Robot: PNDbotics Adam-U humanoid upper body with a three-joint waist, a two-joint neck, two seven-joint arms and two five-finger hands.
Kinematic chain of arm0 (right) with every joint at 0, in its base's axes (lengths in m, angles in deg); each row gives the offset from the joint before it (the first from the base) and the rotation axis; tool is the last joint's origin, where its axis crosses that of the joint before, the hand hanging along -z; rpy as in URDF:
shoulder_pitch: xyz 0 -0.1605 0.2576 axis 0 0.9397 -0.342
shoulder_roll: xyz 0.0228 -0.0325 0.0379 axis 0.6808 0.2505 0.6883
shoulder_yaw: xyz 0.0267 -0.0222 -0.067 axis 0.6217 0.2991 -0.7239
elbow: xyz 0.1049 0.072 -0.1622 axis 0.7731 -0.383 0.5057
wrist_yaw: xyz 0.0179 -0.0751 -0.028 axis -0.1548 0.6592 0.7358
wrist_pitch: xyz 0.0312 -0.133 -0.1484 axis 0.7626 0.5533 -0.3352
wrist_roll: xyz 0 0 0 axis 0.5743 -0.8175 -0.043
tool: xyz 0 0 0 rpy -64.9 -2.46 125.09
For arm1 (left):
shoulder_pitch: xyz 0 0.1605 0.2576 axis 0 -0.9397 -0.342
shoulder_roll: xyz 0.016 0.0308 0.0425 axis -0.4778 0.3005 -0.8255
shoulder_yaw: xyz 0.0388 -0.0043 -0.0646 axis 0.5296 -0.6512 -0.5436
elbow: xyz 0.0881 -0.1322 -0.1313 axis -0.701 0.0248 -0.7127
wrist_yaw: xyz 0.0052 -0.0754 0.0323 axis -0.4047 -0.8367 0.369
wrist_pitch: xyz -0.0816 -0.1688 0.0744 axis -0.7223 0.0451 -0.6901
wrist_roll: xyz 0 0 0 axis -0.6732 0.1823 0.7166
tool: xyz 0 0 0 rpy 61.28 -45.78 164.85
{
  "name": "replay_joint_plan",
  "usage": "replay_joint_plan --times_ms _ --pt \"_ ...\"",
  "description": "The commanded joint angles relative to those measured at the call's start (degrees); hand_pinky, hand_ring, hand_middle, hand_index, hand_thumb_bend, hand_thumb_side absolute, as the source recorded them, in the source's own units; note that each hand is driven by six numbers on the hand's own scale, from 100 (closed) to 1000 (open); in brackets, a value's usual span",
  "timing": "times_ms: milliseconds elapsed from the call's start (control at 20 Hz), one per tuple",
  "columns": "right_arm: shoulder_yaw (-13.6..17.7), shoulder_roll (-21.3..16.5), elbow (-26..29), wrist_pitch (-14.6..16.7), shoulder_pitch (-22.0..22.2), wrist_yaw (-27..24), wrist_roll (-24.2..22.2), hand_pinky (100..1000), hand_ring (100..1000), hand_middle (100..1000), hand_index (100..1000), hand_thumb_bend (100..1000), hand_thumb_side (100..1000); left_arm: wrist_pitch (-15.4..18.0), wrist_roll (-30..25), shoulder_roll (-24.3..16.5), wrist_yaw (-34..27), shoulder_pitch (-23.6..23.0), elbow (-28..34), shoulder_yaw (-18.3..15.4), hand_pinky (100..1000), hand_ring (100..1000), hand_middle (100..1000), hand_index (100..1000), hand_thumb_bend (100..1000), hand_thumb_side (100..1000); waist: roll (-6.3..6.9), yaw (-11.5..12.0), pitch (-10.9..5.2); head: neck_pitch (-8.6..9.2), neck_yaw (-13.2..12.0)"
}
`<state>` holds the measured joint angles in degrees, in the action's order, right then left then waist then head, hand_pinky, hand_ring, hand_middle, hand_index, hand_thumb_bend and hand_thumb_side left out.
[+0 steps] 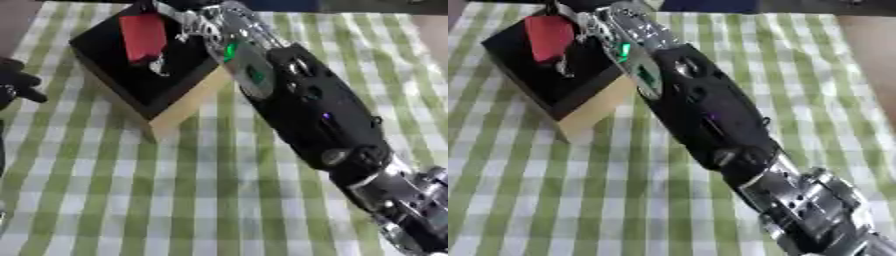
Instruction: Pick up objects on the table and place them in the box.
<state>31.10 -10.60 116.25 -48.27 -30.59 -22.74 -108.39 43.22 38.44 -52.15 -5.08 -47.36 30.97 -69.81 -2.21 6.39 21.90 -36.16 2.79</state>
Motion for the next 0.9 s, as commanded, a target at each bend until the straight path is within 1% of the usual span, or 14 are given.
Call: replay_joint_plan --times_ms 50,150,200,250,300,400,450,500,550,600,900 --pt "1.7 0.8 -3.1 0.2 -1.1 2.7 1.2 785 860 590 795 100 110 0.0 -0.4 -0.7 -0.1 0.4 1.1 0.0 519 614 637 751 100 843 0.33 0.2 -1.0 0.72 0.3" --pt "2.2 1.2 -4.9 1.1 -1.0 3.9 1.3 792 868 605 794 100 113 -0.1 -0.5 -0.7 -0.1 0.4 1.1 0.0 518 614 638 751 100 844 0.3 0.3 -0.91 0.69 0.3" --pt "2.4 1.3 -5.5 1.6 -1.0 4.4 1.2 809 886 634 798 100 180 -0.2 -0.5 -0.7 -0.1 0.4 1.1 0.0 518 613 638 751 100 844 0.31 0.3 -0.87 0.66 0.3" --pt "2.5 1.4 -5.9 2.2 -0.9 4.7 1.1 819 899 657 814 100 209 -0.2 -0.6 -0.6 -0.1 0.4 1.1 0.0 518 613 638 751 100 843 0.33 0.3 -0.83 0.63 0.3" --pt "2.6 1.5 -6.0 2.8 -0.9 5.1 0.9 844 931 720 869 100 311 -0.2 -0.7 -0.6 -0.1 0.4 1.1 0.1 518 613 638 752 100 843 0.35 0.3 -0.81 0.59 0.3" --pt "2.5 1.7 -5.8 4.1 -1.1 5.6 0.2 857 952 770 921 100 444 -0.3 -0.8 -0.6 -0.1 0.3 1.1 0.1 518 613 638 752 100 843 0.4 0.3 -0.79 0.51 0.2" --pt "2.4 1.7 -5.3 4.6 -1.2 6.0 -0.1 861 955 781 936 100 475 -0.3 -0.9 -0.6 -0.1 0.3 1.1 0.1 518 613 638 752 100 842 0.41 0.3 -0.8 0.48 0.2" --pt "2.2 1.5 -4.9 5.0 -1.4 6.6 -0.4 875 965 811 963 101 553 -0.3 -0.9 -0.6 -0.1 0.3 1.1 0.1 518 613 638 752 100 841 0.4 0.3 -0.82 0.46 0.2" --pt "1.9 1.3 -4.5 5.0 -1.7 7.3 -0.4 877 966 815 968 116 567 -0.4 -1.0 -0.6 -0.1 0.3 1.1 0.2 518 613 638 752 100 842 0.39 0.3 -0.84 0.47 0.2" --pt "1.7 1.2 -4.1 5.0 -1.8 8.1 -0.4 880 967 822 983 158 578 -0.4 -1.1 -0.6 -0.1 0.3 1.1 0.2 518 613 638 752 100 840 0.39 0.3 -0.85 0.49 0.2" --pt "2.8 1.7 -2.7 4.7 -2.0 12.4 0.6 882 967 819 986 166 580 -0.7 -1.4 -0.6 -0.2 0.2 1.1 0.2 518 611 635 751 100 837 0.46 0.3 -0.95 0.55 0.1"
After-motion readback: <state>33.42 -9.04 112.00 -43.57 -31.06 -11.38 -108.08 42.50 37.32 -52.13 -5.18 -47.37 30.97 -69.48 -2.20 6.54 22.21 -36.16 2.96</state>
